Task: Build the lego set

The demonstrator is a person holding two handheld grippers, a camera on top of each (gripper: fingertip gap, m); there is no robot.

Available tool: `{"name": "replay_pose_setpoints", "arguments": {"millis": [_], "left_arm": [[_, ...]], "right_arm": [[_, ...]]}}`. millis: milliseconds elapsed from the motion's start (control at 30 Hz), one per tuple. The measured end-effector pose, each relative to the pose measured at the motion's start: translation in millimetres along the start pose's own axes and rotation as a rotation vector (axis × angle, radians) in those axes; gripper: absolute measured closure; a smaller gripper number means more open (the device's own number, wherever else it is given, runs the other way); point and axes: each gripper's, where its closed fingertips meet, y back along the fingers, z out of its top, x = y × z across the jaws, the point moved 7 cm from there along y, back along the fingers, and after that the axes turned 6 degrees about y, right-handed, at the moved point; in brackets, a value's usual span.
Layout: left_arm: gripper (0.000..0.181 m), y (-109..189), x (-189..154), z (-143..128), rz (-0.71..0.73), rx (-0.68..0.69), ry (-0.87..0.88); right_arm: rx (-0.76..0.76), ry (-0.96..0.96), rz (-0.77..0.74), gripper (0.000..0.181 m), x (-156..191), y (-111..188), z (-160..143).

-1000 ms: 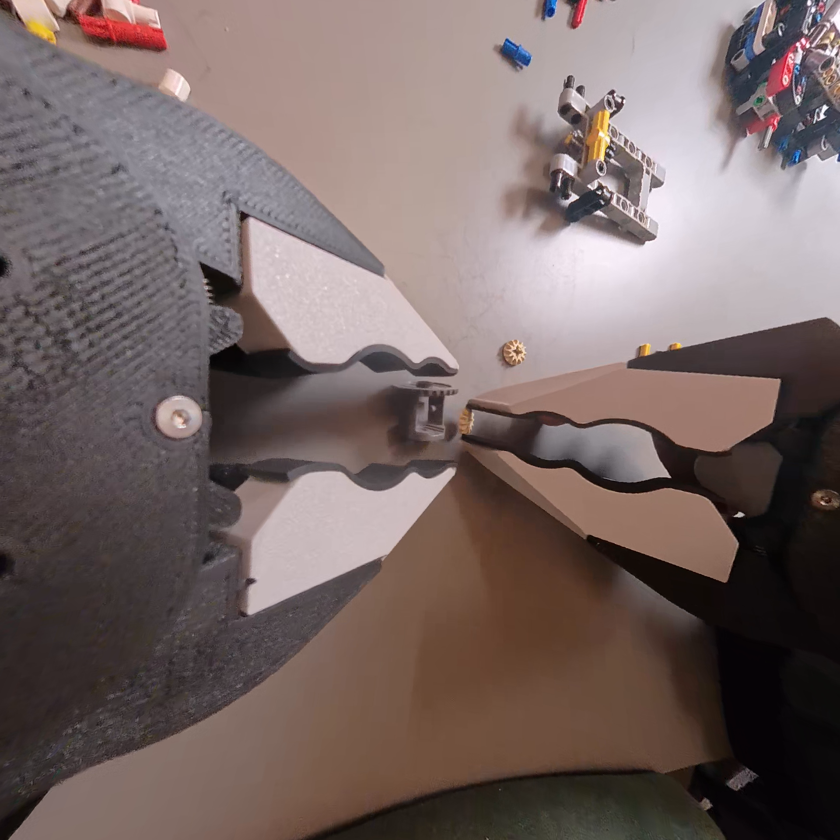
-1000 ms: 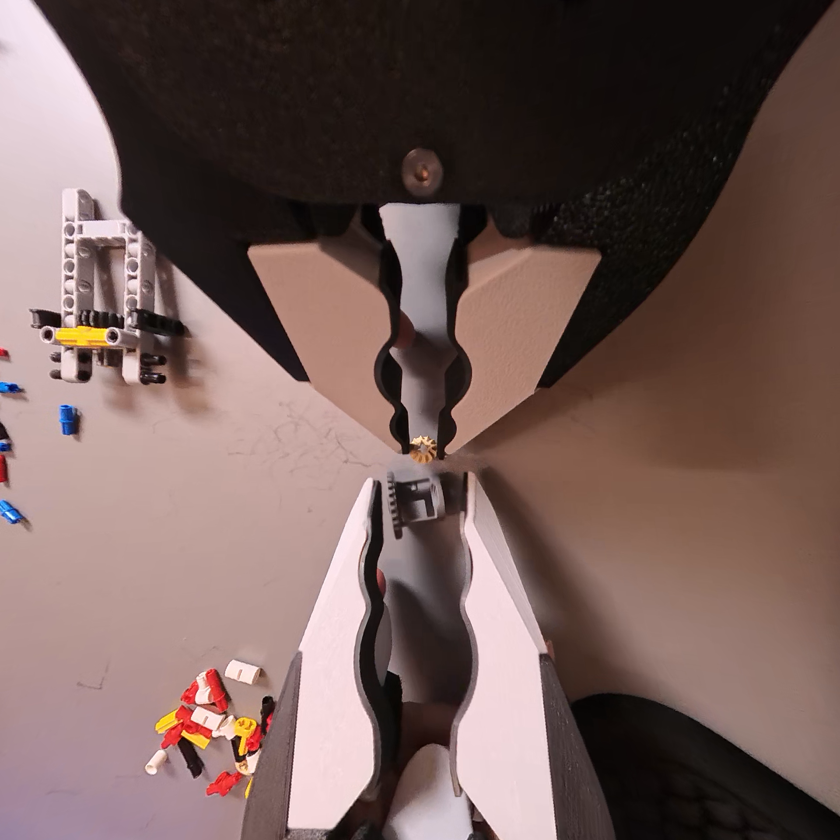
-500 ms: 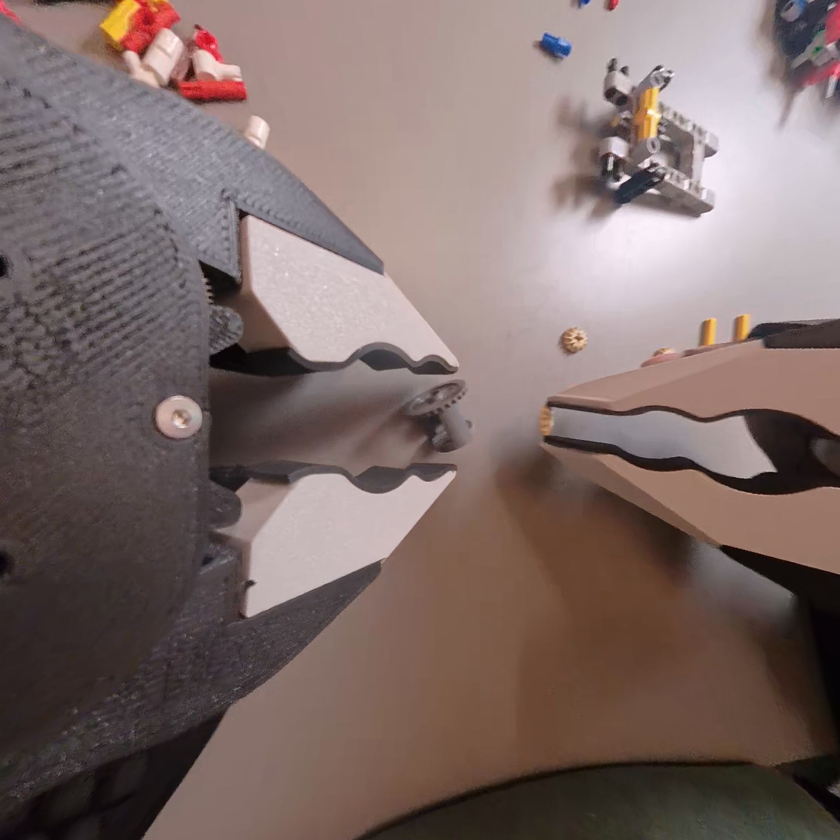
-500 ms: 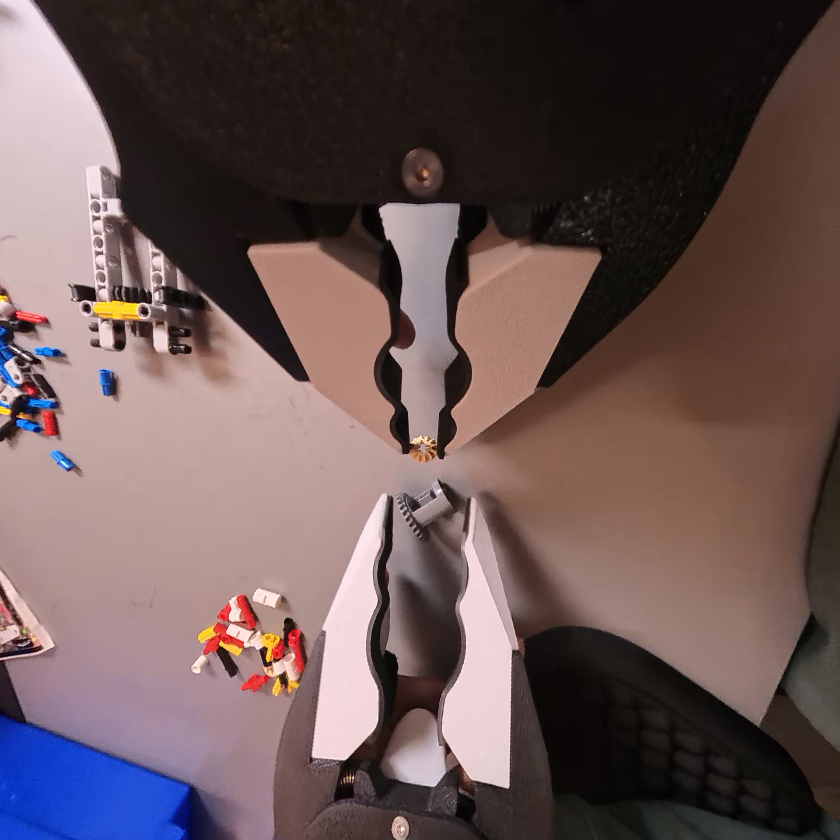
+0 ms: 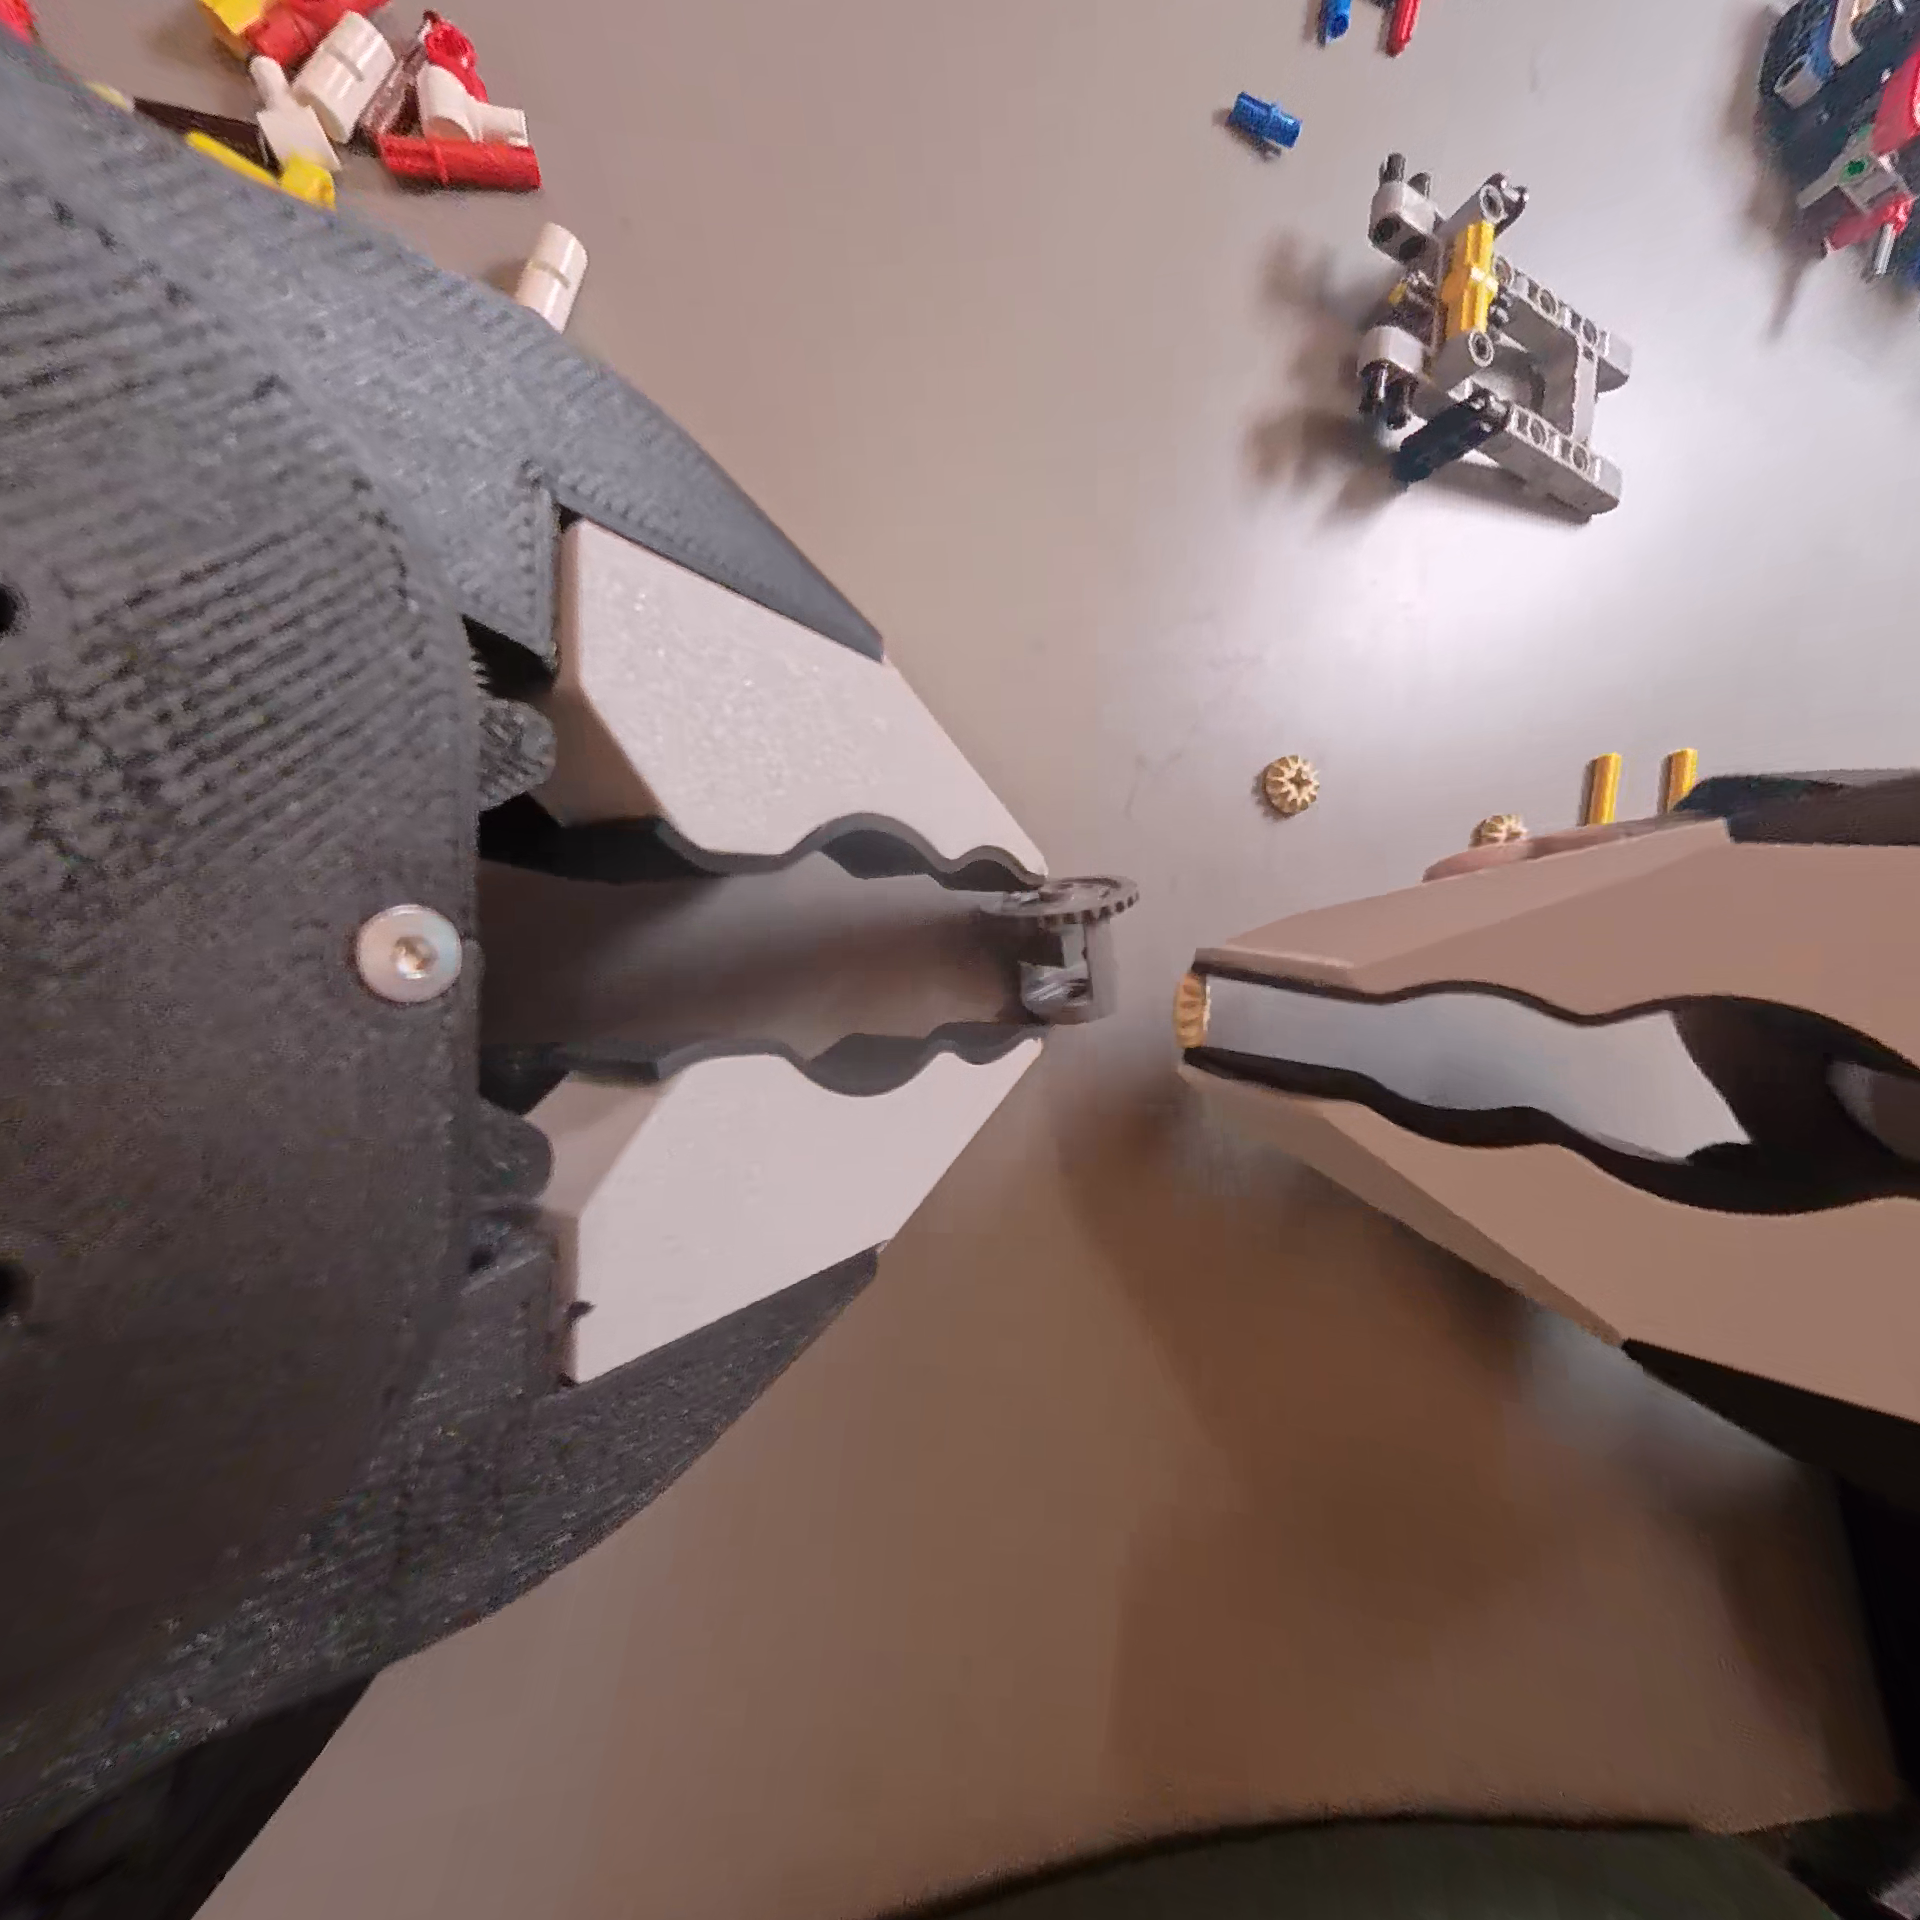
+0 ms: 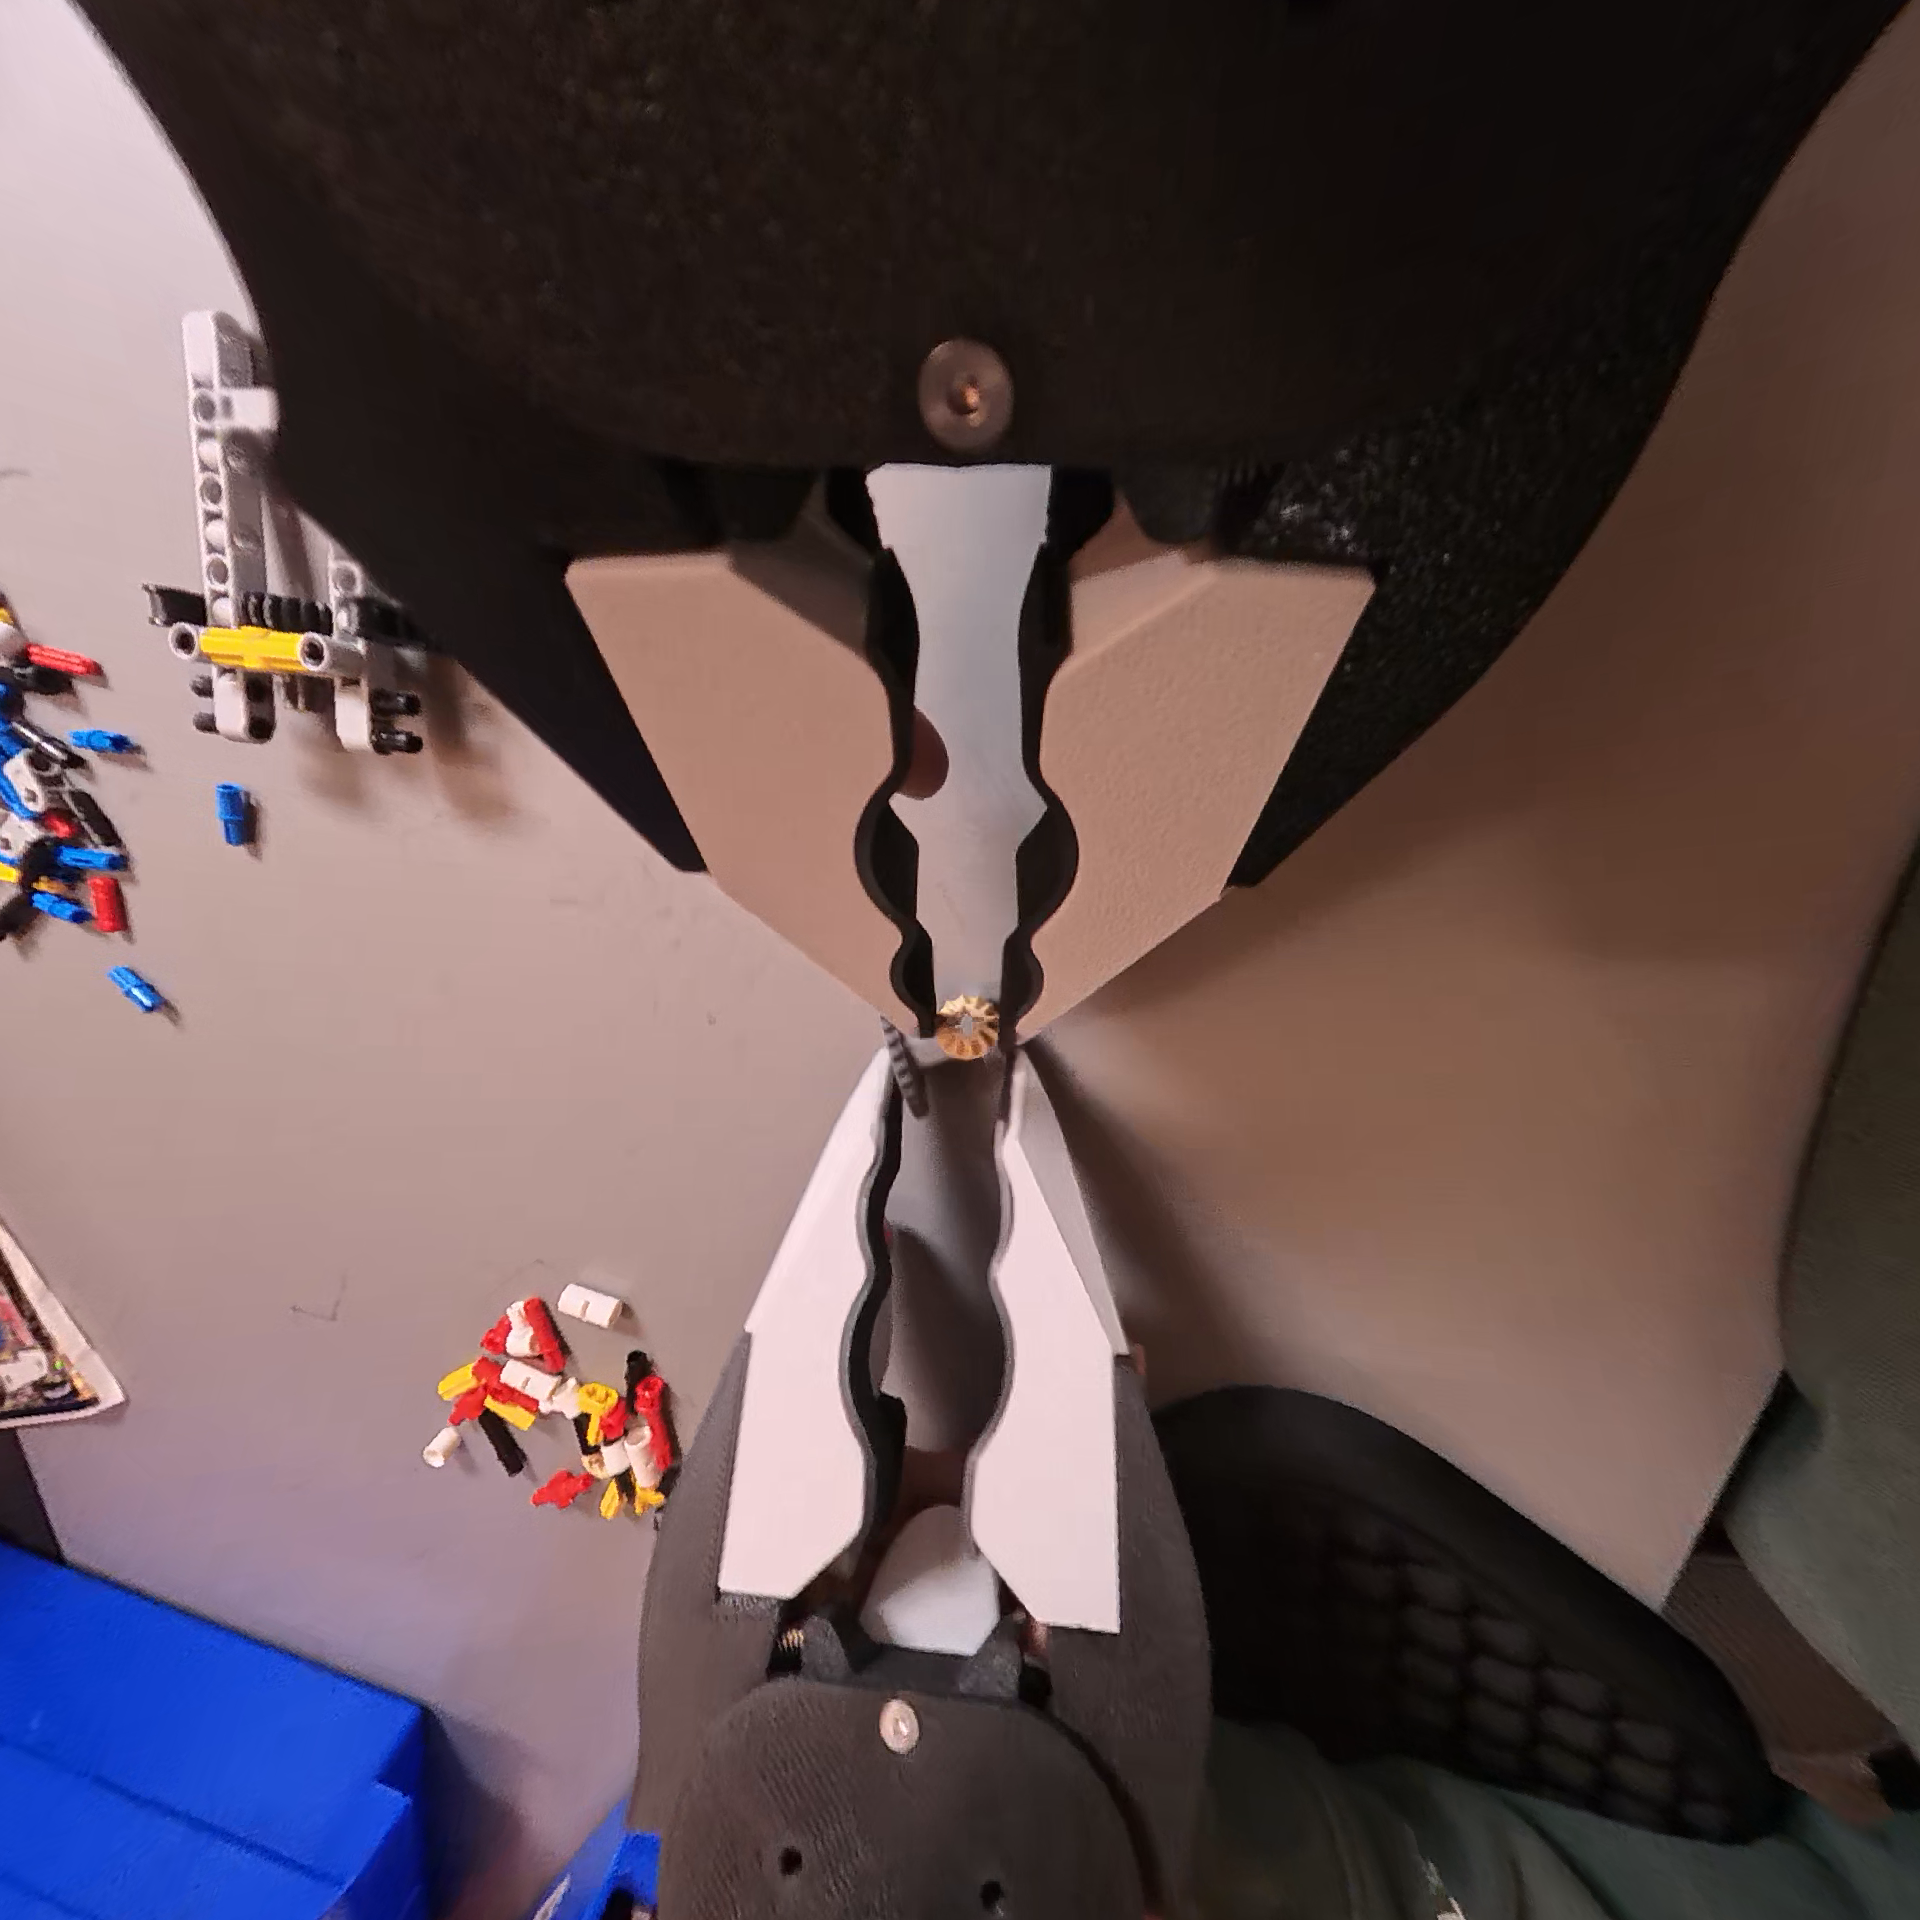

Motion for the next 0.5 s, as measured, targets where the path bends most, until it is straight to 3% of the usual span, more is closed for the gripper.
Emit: {"name": "replay_pose_setpoints", "arguments": {"millis": [267, 500], "left_arm": [[0.159, -1.7, -2.8, 9.9, -0.012, -0.057, 0.020], [0.147, -5.6, -3.4, 8.5, -0.004, -0.058, 0.003]], "right_arm": [[0.042, 0.010, 0.006, 0.171, 2.6, -6.3, -5.0], [0.094, -0.021, 0.031, 0.171, 1.4, -6.5, -14.0]]}}
